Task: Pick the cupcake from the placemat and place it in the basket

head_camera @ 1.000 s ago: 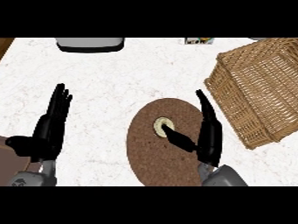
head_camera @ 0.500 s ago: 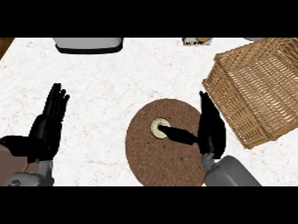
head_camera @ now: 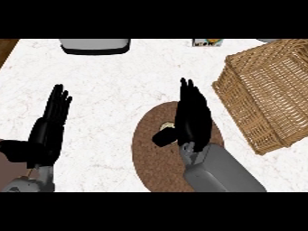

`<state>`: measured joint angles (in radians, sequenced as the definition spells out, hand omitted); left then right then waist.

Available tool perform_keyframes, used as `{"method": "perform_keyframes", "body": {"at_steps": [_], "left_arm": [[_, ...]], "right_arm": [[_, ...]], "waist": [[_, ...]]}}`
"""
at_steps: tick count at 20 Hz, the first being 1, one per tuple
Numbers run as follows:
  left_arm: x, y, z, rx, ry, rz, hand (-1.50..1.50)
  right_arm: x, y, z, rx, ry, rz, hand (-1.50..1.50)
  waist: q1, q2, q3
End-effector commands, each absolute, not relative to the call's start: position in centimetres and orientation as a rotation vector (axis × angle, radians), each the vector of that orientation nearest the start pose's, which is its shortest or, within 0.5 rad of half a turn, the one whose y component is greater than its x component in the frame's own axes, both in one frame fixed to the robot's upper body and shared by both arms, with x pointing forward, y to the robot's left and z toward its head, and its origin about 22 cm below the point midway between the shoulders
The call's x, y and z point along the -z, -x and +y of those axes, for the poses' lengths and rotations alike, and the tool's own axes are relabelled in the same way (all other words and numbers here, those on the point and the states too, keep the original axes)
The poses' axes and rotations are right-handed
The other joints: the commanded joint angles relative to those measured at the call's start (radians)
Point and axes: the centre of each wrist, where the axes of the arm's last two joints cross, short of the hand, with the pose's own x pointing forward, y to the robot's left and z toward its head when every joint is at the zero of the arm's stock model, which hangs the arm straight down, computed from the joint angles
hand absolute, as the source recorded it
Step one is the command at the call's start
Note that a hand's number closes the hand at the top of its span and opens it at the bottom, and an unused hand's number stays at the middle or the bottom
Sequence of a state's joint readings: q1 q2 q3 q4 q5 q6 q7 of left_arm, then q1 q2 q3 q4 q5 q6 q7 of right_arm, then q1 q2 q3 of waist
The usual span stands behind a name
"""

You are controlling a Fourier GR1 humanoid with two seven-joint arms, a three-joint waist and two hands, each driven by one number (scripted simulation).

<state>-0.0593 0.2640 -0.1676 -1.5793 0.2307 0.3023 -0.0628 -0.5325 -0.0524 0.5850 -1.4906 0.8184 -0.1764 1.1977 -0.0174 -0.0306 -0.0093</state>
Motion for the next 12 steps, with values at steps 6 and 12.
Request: {"method": "perform_keyframes", "body": {"at_steps": [6,12], "left_arm": [[-2.6,-24.9,24.4,-0.064,-0.106,-1.648,0.00],[-3.2,-25.0,23.9,-0.064,-0.104,-1.657,0.00]], "right_arm": [[-12.5,-29.3,-4.3,-0.638,0.993,-0.795,-1.50],[-12.5,-28.4,-4.9,-0.624,0.987,-0.804,-1.50]], "waist": [[-0.001,0.014,0.005],[0.002,0.017,0.007]]}}
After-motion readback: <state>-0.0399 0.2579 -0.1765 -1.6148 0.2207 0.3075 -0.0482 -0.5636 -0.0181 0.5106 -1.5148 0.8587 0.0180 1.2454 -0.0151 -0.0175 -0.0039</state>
